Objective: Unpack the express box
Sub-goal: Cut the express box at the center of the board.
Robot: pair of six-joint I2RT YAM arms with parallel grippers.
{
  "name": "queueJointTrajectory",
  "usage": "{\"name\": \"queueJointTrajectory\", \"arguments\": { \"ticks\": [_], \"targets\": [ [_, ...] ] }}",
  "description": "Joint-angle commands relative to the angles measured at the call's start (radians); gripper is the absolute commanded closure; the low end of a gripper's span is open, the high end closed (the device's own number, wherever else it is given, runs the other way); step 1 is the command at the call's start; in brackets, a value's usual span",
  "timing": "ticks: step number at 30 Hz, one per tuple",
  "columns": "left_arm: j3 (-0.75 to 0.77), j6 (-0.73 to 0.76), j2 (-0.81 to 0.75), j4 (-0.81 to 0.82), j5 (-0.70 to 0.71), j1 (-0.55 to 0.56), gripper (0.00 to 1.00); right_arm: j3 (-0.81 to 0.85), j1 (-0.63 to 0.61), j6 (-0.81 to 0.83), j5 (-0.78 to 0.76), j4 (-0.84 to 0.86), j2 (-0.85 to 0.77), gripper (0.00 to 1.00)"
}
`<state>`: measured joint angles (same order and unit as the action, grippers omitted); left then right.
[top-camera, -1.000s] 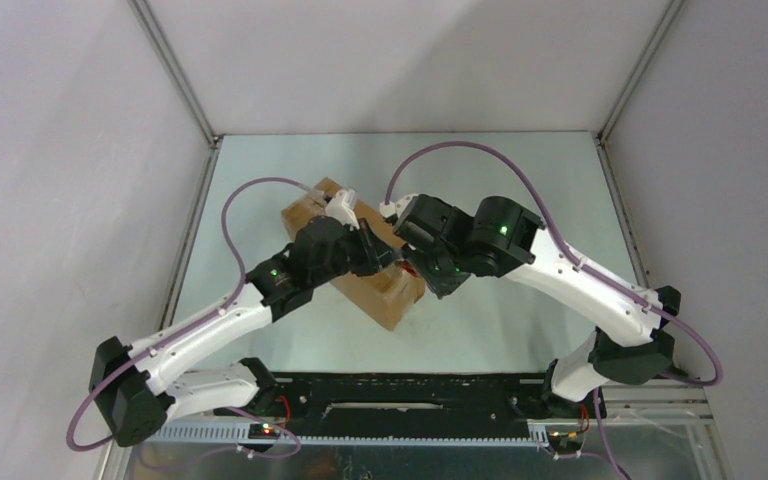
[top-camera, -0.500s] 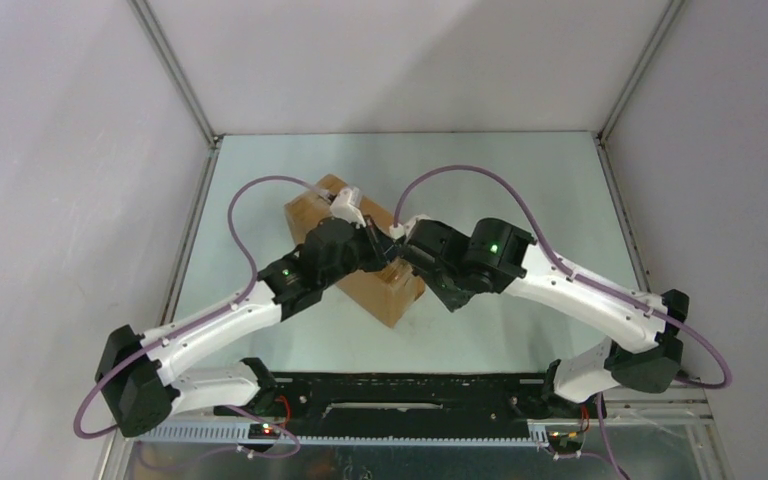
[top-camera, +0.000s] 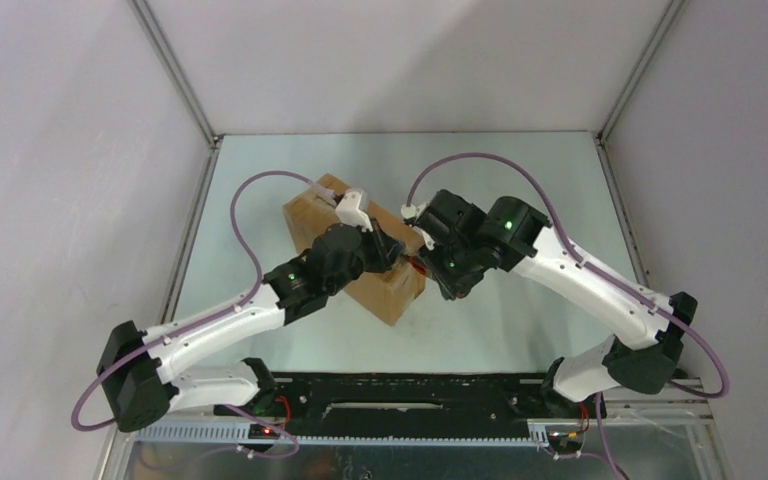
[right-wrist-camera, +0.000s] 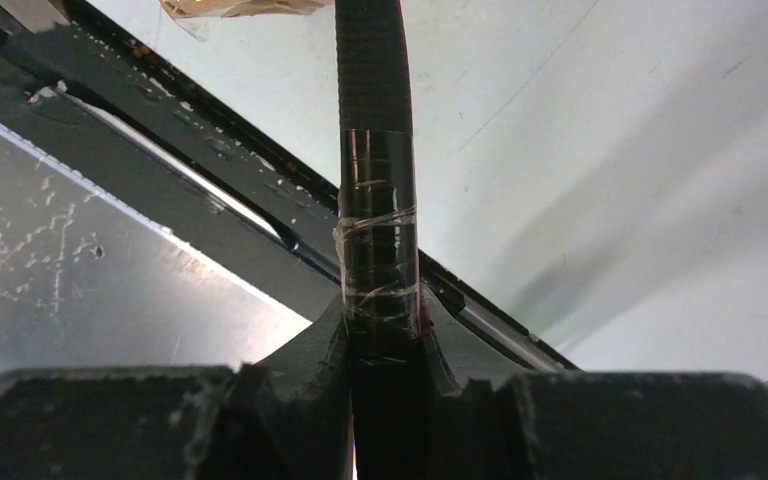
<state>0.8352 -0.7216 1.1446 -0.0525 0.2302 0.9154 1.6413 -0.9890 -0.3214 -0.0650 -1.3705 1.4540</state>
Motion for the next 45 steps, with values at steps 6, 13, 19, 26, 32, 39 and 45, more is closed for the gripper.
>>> {"name": "queueJointTrajectory", "arguments": {
  "ticks": [6, 13, 19, 26, 32, 39, 45],
  "targets": [
    [-0.053, 0.135, 0.037, -0.285, -0.03, 0.101, 1.0, 0.128, 0.064, -0.069, -0.14, 0.205, 0.098, 1.0],
    [-0.016, 0.169, 0.067, -0.332, -0.008, 0.122, 1.0, -0.052, 0.067, -0.085, -0.105, 0.352, 0.075, 1.0],
    [-0.009, 0.167, 0.1, -0.33, -0.03, 0.133, 1.0, -0.185, 0.078, -0.149, -0.071, 0.511, -0.005, 1.0],
    [-0.01, 0.163, 0.112, -0.324, -0.04, 0.145, 1.0, -0.142, 0.107, -0.163, -0.12, 0.604, -0.05, 1.0],
    [-0.027, 0.165, 0.11, -0.31, -0.064, 0.155, 1.0, -0.032, 0.144, -0.134, -0.108, 0.589, -0.022, 1.0],
    [-0.034, 0.165, 0.111, -0.297, -0.075, 0.188, 1.0, 0.076, 0.141, -0.136, -0.107, 0.583, 0.009, 1.0],
    [-0.031, 0.153, 0.093, -0.302, -0.086, 0.189, 1.0, -0.12, 0.1, -0.103, -0.074, 0.548, 0.001, 1.0]
  ]
}}
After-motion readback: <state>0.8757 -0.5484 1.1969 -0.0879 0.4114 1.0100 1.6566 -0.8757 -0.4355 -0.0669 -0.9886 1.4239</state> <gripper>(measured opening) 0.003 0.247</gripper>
